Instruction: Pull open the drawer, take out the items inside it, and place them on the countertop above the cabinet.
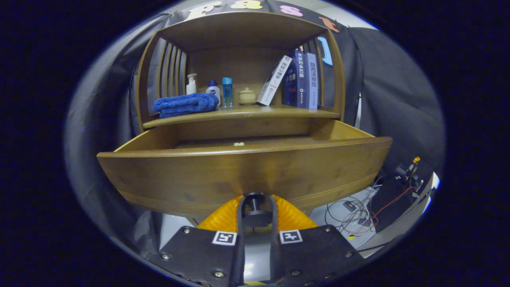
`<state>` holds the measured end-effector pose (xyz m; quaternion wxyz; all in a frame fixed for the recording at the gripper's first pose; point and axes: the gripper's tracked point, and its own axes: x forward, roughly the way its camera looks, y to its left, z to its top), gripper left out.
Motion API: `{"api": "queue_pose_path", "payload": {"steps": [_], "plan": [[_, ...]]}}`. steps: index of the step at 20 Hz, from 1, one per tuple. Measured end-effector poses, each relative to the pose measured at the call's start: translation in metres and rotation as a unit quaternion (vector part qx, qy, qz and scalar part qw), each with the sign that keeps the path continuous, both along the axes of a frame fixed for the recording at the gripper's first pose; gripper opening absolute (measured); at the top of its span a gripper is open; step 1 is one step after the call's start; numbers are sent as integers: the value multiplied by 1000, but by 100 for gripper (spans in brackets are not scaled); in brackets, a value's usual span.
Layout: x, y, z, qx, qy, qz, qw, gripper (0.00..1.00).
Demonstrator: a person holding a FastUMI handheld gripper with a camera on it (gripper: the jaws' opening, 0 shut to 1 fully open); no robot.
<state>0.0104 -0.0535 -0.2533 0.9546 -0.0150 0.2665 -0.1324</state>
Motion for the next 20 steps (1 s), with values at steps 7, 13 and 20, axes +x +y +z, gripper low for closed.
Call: {"api": "queue_pose_path", "payload": {"steps": [7,13,20], "plan": [[-10,4,1,2,5,2,1000,25],[-13,7,5,5,-10,5,1000,40],[-9,24,73,17,-113,30,993,41]]}}
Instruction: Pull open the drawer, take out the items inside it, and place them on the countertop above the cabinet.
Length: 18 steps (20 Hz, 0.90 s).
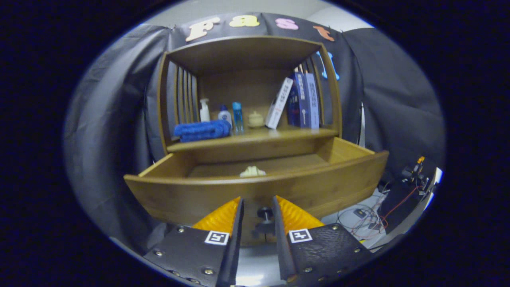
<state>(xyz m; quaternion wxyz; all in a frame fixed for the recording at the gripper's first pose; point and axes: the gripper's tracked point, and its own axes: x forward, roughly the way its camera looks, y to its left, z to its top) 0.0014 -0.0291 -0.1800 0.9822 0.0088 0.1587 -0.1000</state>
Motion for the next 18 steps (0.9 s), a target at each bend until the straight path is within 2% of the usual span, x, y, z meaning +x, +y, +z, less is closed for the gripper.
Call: {"api": "queue_pose_path", "payload": {"steps": [3,6,12,18], "plan": [[22,11,36,-23,-24,18,999,40],[62,14,49,-40,-14,31,999,40],[128,11,20,-11,85,34,996,40],[152,-6,-32,0,203,13,979,41]]}}
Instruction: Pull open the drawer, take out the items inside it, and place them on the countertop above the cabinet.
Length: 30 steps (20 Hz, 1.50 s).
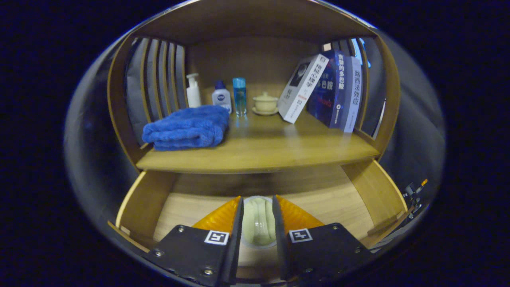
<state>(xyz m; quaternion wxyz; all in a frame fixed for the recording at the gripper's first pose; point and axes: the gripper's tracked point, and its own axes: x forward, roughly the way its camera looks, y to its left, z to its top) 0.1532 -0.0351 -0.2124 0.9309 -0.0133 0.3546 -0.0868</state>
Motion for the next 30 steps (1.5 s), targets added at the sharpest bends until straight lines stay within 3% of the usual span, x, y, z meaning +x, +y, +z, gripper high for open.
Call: {"api": "queue_pose_path", "payload": {"steps": [13,16,18,24,30], "plan": [[-18,-8,-66,-9,138,6,990,41],[-24,-3,-64,9,120,11,993,41],[-10,-4,-65,14,119,11,993,14],[-24,-3,-54,-8,117,24,993,14],[-38,-3,5,-36,60,29,997,14]]}}
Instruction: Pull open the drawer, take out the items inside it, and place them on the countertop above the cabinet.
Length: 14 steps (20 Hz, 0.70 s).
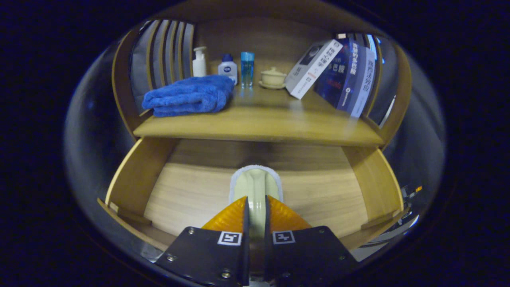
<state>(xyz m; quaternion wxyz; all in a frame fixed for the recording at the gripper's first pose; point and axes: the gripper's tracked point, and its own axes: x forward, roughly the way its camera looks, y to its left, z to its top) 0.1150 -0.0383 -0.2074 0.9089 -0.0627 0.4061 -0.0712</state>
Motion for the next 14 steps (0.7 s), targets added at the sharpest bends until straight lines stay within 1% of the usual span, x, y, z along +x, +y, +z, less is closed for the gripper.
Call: {"api": "queue_pose_path", "payload": {"steps": [6,11,14], "plan": [[9,-3,51,-14,-51,-12,999,14],[39,4,70,-3,-79,-6,997,14],[71,5,80,11,-118,1,993,14]]}}
